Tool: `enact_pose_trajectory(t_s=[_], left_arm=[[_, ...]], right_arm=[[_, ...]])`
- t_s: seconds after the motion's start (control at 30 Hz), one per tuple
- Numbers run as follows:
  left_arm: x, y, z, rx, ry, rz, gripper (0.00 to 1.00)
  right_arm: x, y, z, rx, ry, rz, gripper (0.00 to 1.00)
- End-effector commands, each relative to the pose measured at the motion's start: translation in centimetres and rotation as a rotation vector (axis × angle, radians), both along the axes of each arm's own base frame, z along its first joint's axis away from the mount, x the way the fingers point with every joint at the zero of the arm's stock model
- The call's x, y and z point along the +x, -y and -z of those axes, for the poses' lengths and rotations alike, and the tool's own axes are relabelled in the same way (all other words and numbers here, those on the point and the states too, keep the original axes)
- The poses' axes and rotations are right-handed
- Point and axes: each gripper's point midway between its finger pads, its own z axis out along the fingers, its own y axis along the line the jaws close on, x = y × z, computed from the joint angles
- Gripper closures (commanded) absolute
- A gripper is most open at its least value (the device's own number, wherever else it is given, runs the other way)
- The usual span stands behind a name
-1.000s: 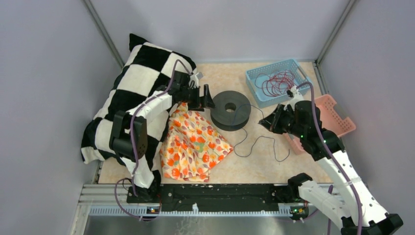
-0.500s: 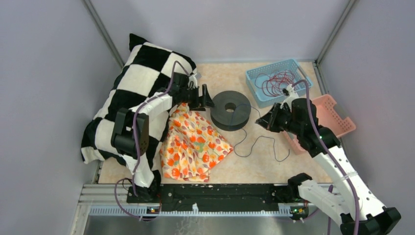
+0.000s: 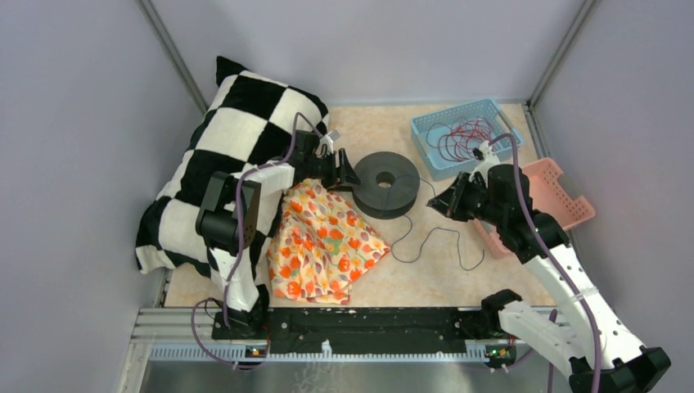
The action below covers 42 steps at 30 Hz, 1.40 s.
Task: Wrap the cables
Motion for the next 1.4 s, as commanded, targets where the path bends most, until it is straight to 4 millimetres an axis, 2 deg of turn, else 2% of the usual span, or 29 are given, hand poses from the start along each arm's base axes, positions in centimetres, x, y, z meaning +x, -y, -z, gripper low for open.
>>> enact_pose_trajectory(t_s=[0.0, 0.13, 0.3, 0.4, 0.57, 1.17, 1.27, 1.37], left_arm=[[0.7, 0.8, -1.1, -0.071, 0.041, 0.008, 0.42], [0.8, 0.9, -0.9, -0.082, 0.034, 0.007, 0.59], [0.8, 1.0, -0.9, -0.086, 0.030, 0.010, 0.72], [0.7, 1.0, -1.3, -0.084, 0.043, 0.013, 0.77], [0.8, 0.6, -2.2, -0.047, 0.051, 0.013, 1.00], [0.3, -0.8, -7.3, 0.004, 0.189, -0.020, 1.00], [0.5, -1.2, -7.2, 0.043, 0.191, -0.036, 1.00], [0.6, -1.4, -5.8, 0.075, 0.171, -0.034, 1.00]], right_arm=[[0.1, -0.1, -1.9, 0.030, 0.061, 0.002, 1.00], [-0.1, -0.1, -1.8, 0.025, 0.062, -0.003, 1.00], [0.0, -0.1, -1.8, 0.029, 0.064, -0.001, 1.00], [0.0, -0.1, -1.8, 0.029, 0.065, 0.000, 1.00], [-0.3, 0.0, -2.5, 0.031, 0.084, -0.003, 1.00], [0.4, -0.8, -1.8, 0.038, 0.068, -0.032, 1.00], [0.5, -0.7, -1.8, 0.036, 0.069, -0.028, 1.00], [0.6, -0.7, -1.5, 0.026, 0.054, -0.021, 1.00]])
